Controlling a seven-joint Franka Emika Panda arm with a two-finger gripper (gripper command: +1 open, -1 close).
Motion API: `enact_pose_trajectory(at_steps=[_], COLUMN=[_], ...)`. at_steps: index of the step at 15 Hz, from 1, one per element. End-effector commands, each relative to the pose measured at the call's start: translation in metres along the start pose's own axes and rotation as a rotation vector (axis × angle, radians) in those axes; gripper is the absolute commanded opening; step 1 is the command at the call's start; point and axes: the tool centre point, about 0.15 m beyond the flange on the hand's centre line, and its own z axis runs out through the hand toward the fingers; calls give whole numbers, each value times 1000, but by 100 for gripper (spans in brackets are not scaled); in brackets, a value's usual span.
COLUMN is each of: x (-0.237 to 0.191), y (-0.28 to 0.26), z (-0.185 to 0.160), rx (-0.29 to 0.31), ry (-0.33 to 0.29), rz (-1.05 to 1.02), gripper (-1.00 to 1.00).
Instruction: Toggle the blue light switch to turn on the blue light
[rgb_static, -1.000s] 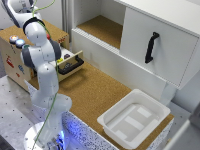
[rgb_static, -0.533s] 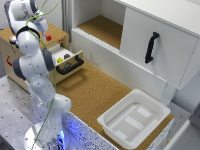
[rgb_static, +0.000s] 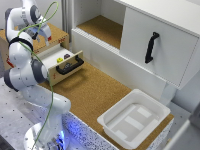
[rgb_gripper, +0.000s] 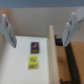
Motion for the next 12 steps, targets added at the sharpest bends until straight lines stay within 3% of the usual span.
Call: enact_pose_trajectory(at_steps=[1,6,12], x=[80,97,106], y=[103,212,341], z=[31,62,103], rx=[-70,-93,-92], ry=[-116,-215,-245], rz=[55,245,260], gripper=[100,100,100])
